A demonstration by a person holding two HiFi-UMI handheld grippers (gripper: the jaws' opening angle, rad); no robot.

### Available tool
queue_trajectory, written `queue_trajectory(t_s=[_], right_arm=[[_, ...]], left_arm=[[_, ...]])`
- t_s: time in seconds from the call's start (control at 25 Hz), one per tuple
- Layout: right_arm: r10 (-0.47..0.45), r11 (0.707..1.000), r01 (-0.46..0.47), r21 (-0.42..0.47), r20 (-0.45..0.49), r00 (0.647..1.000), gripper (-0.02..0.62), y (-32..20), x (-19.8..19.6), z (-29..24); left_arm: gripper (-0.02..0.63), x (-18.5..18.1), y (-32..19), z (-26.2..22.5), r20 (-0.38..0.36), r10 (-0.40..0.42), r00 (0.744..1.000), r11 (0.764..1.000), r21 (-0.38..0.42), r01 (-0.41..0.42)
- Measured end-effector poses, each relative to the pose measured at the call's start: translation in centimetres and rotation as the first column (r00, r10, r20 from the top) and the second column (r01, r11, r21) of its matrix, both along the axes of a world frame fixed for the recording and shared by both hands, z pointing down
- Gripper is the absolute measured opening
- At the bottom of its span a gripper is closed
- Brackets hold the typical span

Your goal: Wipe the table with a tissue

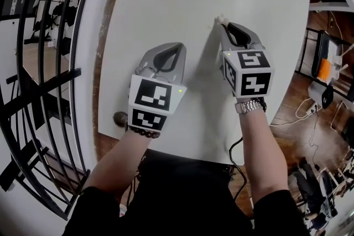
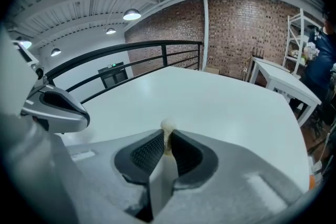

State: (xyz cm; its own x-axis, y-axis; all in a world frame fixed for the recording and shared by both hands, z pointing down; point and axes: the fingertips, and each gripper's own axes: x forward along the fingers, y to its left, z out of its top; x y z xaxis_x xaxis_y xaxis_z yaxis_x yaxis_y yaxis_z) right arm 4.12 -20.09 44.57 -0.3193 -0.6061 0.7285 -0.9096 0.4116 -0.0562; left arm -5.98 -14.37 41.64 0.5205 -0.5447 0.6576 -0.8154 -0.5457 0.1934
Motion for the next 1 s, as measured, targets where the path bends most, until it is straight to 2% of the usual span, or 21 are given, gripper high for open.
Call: queue_trajectory(t_s=[1.0], right_arm=[[-0.055, 0.998, 0.054, -0.027, -0.03, 0.998, 0.034, 0.4, -1.9, 0.9]], left_arm=[[0.012, -0.5, 0.0, 0.5, -0.01, -0.009, 1.0, 1.0, -0.009, 0.009]])
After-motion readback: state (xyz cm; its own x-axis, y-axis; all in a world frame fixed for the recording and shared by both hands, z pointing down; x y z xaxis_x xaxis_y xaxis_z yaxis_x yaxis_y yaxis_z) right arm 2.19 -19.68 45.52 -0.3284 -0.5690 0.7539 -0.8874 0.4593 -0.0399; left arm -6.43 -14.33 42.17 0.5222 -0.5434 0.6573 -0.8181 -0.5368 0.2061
